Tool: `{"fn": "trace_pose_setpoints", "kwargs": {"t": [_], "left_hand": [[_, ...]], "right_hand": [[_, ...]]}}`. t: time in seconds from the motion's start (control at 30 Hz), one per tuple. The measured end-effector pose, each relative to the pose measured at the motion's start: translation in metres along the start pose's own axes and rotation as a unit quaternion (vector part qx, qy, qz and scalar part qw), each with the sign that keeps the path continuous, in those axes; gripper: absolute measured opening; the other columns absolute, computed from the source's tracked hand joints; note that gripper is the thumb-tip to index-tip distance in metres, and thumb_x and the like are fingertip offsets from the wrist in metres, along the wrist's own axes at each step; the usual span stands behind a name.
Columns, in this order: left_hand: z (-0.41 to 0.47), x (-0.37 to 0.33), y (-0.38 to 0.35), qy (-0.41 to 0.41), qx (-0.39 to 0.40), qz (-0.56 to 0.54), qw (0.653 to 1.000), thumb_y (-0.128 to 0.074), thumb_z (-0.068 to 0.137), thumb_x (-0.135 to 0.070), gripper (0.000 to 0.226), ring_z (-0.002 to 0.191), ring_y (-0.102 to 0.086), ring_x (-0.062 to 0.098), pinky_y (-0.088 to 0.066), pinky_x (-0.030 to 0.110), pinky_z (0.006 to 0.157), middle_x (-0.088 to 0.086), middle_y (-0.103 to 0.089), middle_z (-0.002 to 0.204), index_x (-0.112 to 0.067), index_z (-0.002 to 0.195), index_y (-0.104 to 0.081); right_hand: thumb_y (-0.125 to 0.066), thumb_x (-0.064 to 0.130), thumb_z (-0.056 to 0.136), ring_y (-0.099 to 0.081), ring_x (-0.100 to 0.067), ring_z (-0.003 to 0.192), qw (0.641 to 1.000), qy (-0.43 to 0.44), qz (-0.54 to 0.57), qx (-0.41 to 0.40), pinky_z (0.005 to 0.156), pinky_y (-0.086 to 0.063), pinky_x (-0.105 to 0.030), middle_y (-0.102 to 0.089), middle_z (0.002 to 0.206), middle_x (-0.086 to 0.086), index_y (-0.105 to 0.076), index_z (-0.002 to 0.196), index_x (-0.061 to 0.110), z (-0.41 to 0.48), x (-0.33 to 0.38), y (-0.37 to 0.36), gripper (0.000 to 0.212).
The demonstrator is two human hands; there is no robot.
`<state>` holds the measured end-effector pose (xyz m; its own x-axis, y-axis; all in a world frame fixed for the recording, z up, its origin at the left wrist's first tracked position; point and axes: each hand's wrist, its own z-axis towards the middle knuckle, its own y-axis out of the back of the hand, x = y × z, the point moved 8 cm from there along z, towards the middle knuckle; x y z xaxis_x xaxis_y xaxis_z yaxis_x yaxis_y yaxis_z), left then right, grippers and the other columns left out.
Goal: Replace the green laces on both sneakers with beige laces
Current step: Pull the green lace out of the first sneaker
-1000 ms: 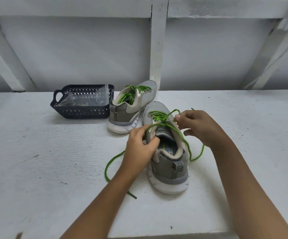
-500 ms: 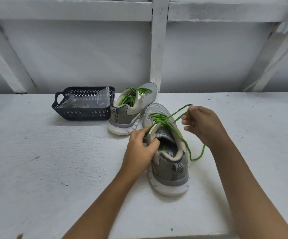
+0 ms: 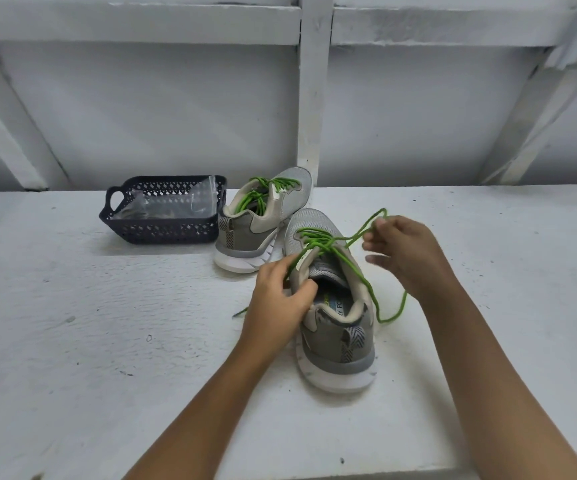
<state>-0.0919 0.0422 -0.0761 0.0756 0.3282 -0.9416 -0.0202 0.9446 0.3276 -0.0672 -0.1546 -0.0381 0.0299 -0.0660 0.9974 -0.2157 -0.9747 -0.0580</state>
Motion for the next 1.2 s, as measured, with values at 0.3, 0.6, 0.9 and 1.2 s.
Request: {"fn": "trace_pose_setpoints", "kwargs": {"t": [0.3,0.6,0.9,1.2], "left_hand": [[0.000,0.001,-0.001,0.003,0.003,-0.008,1.000,-0.057,0.088,-0.018,0.044,0.081,-0.036,-0.037,-0.029,-0.009,0.067,-0.011,-0.041,0.119,-0.025,0.130,-0.050],[-0.002,0.001,0.000,0.008,0.004,-0.017,1.000,-0.059,0.088,-0.019,0.043,0.088,-0.047,-0.017,-0.036,0.002,0.072,-0.010,-0.042,0.119,-0.029,0.129,-0.050],[-0.002,0.000,0.000,0.007,0.005,-0.020,1.000,-0.058,0.088,-0.019,0.043,0.086,-0.048,-0.019,-0.037,-0.001,0.070,-0.010,-0.043,0.119,-0.028,0.129,-0.050],[-0.002,0.000,0.000,0.002,0.005,-0.022,1.000,-0.058,0.088,-0.019,0.043,0.090,-0.047,-0.017,-0.037,-0.002,0.071,-0.011,-0.042,0.120,-0.027,0.129,-0.050]], "right_hand": [[-0.058,0.029,0.092,-0.052,-0.018,0.069,0.989,-0.034,-0.115,0.085,0.060,-0.045,-0.028,-0.057,0.078,-0.011,-0.064,0.089,-0.001,-0.005,-0.021,-0.024,0.030],[-0.046,0.014,0.099,-0.061,-0.015,0.063,0.987,0.019,0.110,-0.119,0.054,-0.051,-0.022,-0.056,0.069,-0.004,-0.051,0.079,0.010,0.002,0.001,0.019,0.022],[-0.057,0.014,0.093,-0.053,-0.016,0.072,0.986,0.024,-0.147,0.080,0.057,-0.047,-0.022,-0.063,0.082,-0.004,-0.063,0.091,-0.007,-0.010,-0.011,-0.025,0.022],[-0.052,0.017,0.096,-0.059,-0.011,0.062,1.000,-0.017,0.005,0.004,0.054,-0.050,-0.020,-0.060,0.074,-0.004,-0.060,0.089,0.008,-0.005,-0.008,-0.010,0.015]]}}
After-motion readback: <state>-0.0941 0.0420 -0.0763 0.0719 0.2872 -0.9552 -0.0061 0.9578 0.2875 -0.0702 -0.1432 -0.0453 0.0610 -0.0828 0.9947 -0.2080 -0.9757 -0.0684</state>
